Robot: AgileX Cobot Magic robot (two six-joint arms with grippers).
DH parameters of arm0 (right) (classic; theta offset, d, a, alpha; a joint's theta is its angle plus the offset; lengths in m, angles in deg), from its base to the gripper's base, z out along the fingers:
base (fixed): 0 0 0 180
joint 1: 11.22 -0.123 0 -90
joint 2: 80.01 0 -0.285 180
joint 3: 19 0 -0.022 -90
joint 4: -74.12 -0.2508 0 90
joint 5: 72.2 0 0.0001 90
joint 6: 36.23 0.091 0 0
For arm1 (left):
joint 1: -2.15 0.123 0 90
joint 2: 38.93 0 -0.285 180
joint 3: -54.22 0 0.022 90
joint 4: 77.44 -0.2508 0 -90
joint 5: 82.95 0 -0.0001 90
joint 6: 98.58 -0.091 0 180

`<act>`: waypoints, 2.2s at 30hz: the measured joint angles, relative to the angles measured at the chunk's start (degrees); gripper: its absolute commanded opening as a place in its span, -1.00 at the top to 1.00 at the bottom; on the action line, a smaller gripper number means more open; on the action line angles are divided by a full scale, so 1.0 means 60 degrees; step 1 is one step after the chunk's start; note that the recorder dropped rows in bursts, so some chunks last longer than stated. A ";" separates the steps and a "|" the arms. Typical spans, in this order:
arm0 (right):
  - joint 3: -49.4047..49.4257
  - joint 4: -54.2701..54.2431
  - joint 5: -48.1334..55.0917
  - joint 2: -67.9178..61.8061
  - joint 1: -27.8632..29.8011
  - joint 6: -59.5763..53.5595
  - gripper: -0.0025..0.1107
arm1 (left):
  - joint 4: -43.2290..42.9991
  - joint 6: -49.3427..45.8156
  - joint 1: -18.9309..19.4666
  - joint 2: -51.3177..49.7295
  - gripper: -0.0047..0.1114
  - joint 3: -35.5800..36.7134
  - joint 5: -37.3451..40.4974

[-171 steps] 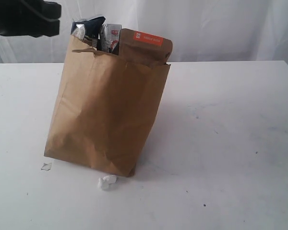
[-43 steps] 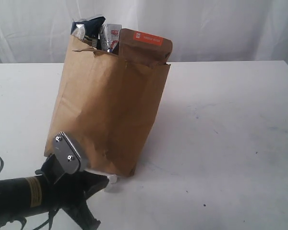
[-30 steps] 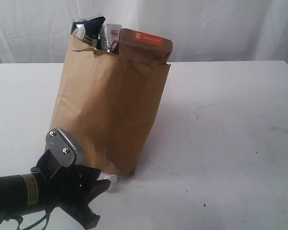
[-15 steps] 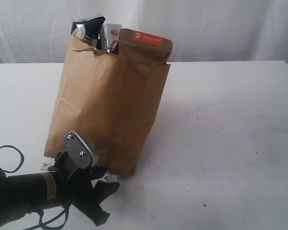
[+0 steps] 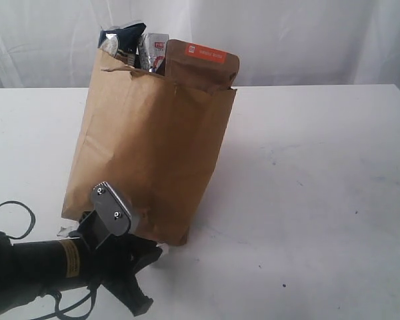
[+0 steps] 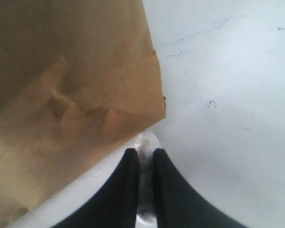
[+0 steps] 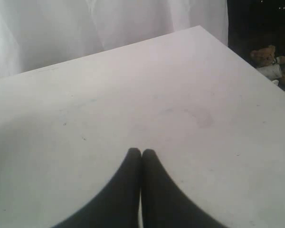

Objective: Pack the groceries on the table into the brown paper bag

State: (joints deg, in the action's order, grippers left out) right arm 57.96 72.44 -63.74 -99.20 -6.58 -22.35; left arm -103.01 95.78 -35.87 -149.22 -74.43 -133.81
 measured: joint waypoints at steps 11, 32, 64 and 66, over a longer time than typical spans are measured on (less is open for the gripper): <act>0.0000 0.0000 0.0000 0.0000 0.0000 0.0000 0.96 | -0.0056 0.1000 0.0000 0.1461 0.92 0.0000 -0.0234; 0.0000 0.0000 0.0000 0.0000 0.0000 0.0000 0.96 | 0.0730 0.3162 0.0000 0.5370 0.92 0.0798 -0.1381; 0.0000 0.0000 0.0000 0.0000 0.0000 0.0000 0.96 | 0.0488 0.3978 0.1806 0.2066 0.86 -0.5395 0.1768; 0.0000 0.0000 0.0000 0.0000 0.0000 0.0000 0.96 | 0.0309 0.4097 0.1806 0.2051 0.69 -0.5418 0.1976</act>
State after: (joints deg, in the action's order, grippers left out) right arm 57.96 72.44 -63.74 -99.20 -6.58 -22.35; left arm -101.16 120.36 -25.04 -136.91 -106.94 -121.95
